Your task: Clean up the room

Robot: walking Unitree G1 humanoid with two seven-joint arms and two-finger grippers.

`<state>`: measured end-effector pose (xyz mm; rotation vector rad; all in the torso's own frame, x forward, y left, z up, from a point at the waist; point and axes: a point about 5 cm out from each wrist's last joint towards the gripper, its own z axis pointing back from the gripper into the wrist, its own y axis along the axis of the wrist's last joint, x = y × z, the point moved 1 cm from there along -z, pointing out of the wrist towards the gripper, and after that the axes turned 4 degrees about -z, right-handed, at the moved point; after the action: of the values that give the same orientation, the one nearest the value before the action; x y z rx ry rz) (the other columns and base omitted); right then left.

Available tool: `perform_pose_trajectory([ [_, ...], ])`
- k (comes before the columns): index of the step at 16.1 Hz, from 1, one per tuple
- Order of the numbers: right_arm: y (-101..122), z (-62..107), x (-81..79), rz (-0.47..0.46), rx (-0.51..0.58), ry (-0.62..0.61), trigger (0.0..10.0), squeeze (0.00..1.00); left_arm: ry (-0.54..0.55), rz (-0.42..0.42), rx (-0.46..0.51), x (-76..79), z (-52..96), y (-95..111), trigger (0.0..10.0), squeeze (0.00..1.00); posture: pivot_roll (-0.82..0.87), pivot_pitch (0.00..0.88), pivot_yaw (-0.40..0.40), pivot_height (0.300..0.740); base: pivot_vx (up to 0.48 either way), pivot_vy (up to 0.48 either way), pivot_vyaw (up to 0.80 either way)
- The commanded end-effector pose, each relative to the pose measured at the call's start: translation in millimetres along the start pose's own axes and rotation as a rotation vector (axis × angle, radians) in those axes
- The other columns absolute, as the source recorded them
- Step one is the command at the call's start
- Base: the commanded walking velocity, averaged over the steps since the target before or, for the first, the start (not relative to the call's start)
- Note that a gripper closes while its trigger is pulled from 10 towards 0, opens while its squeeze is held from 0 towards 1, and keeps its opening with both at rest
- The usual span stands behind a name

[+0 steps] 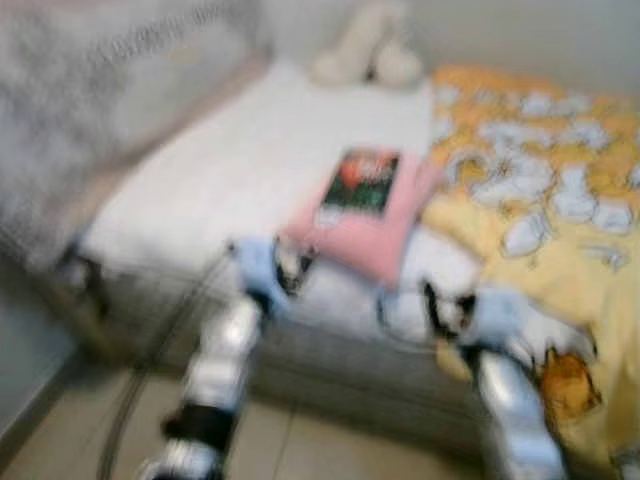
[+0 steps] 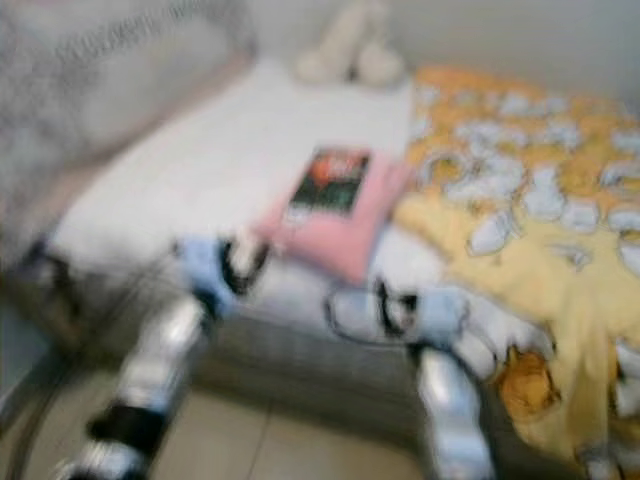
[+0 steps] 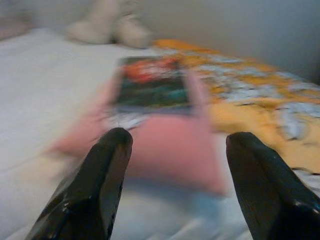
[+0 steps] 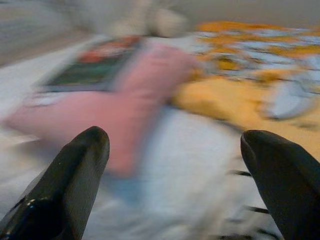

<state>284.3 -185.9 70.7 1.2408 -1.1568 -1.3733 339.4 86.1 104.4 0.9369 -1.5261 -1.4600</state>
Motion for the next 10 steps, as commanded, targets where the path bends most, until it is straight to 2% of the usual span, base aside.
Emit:
perform_pose_trajectory([
  [1,6.4,-3.1,-3.4,0.006,0.026,0.0,10.0,0.02,0.004,-0.025,0.021,-5.3,-3.7,8.1,10.0,0.0,0.1,0.0,0.014,0.74,0.48,0.0,-0.78],
  [2,6.5,-3.2,-3.5,0.009,0.026,0.0,10.0,0.02,0.007,-0.023,0.022,-5.5,-4.3,8.4,10.0,0.0,0.1,0.0,0.015,0.74,0.48,0.0,-0.78],
  [10,19.8,-8.2,-6.5,0.041,0.064,0.027,10.0,0.0,0.103,-0.03,0.032,-18.6,-13.2,16.9,10.0,0.0,0.08,0.0,0.011,0.74,0.48,0.0,0.0],
])
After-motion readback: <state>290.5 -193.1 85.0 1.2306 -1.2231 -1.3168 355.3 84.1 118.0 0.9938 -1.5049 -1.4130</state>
